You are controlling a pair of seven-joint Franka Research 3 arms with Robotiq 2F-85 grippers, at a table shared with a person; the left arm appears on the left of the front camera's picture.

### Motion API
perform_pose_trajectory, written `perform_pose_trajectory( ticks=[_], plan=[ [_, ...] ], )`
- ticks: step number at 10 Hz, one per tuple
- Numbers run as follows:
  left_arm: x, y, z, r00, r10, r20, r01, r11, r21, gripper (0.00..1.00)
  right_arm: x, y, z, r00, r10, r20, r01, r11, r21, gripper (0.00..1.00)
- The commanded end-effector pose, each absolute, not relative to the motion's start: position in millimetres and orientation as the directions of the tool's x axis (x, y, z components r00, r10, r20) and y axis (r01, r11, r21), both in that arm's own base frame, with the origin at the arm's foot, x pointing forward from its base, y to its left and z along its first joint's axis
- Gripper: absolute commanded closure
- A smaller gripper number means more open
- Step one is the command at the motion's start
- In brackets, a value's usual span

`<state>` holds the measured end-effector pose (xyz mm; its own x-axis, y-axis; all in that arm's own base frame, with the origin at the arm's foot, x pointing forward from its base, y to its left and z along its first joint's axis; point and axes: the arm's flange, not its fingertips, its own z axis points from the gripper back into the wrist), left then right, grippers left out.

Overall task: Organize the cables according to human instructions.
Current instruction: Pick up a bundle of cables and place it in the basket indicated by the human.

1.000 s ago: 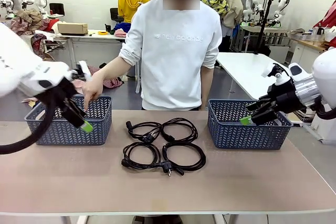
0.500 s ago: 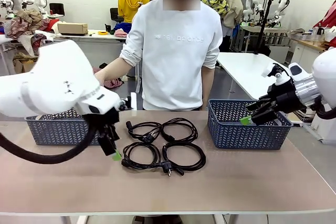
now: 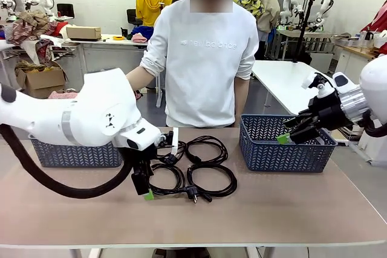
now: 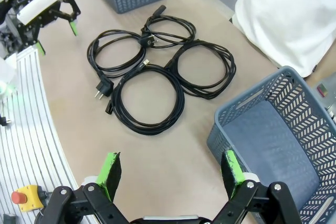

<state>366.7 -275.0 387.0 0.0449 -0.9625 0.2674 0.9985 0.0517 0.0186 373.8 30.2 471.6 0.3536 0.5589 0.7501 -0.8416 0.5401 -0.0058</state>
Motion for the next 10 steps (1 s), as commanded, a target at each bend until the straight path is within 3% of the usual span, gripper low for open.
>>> perform_pose_trajectory(
  ticks=[1,10],
  plan=[
    [372.5,-278.2,383.3,0.019,-0.966,0.259,0.998,0.033,0.052,0.0,378.2,29.9,472.1,0.328,0.555,0.764,-0.853,0.522,-0.013,0.0],
    [368.6,-281.6,381.9,0.034,-0.964,0.265,0.998,0.045,0.034,0.0,378.2,29.9,472.1,0.328,0.555,0.764,-0.853,0.522,-0.013,0.0]
  ],
)
